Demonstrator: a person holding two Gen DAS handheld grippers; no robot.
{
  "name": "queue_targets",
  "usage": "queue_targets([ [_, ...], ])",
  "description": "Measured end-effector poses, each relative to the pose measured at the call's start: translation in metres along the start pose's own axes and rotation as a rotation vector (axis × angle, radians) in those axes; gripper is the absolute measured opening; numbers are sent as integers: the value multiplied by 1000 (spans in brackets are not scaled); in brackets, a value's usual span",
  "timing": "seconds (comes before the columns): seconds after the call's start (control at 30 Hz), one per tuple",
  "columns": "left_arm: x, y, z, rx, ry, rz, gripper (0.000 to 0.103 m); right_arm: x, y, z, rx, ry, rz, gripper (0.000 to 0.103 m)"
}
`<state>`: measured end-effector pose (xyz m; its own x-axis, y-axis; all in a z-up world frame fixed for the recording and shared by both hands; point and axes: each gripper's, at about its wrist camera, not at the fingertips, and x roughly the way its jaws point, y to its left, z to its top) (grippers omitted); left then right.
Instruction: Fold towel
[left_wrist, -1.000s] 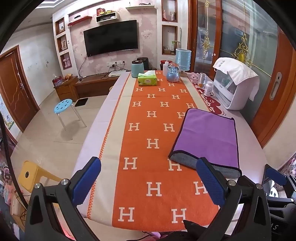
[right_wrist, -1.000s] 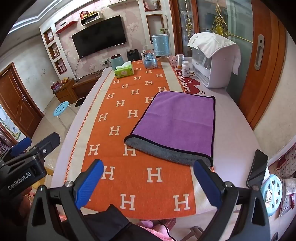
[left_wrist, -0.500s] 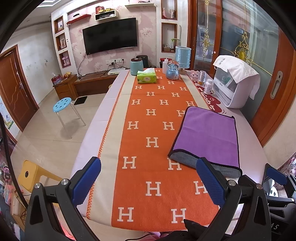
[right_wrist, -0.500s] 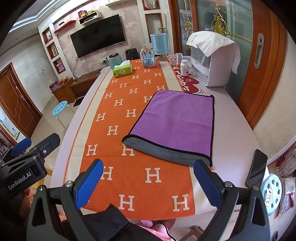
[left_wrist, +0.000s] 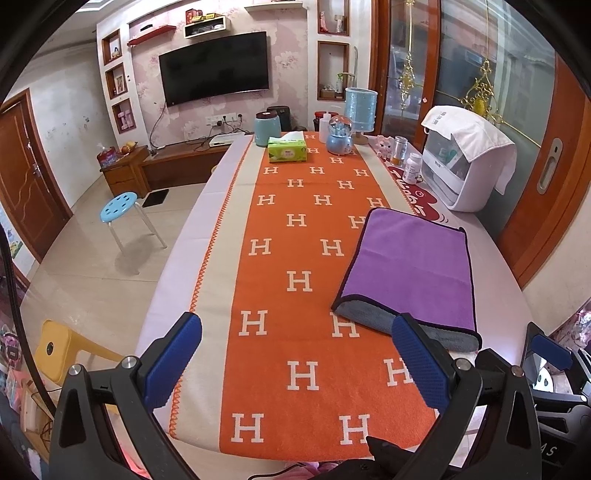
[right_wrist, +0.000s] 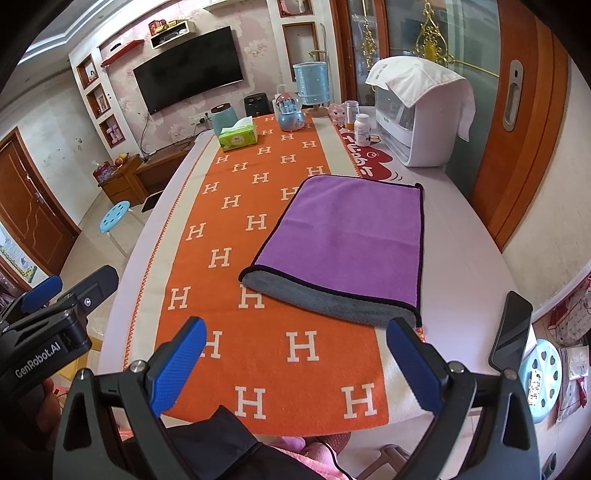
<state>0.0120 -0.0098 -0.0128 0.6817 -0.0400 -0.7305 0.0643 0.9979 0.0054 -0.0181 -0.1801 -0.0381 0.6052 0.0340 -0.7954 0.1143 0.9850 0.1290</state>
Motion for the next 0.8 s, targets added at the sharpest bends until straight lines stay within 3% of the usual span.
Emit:
queue_targets([
  [0.57, 15, -6, 13, 112, 13, -126, 102, -10, -3, -10, 101, -28, -83, 98],
  [0.8, 26, -10, 11, 176, 58, -181, 102, -14, -6, -22, 165, -34, -118, 98],
])
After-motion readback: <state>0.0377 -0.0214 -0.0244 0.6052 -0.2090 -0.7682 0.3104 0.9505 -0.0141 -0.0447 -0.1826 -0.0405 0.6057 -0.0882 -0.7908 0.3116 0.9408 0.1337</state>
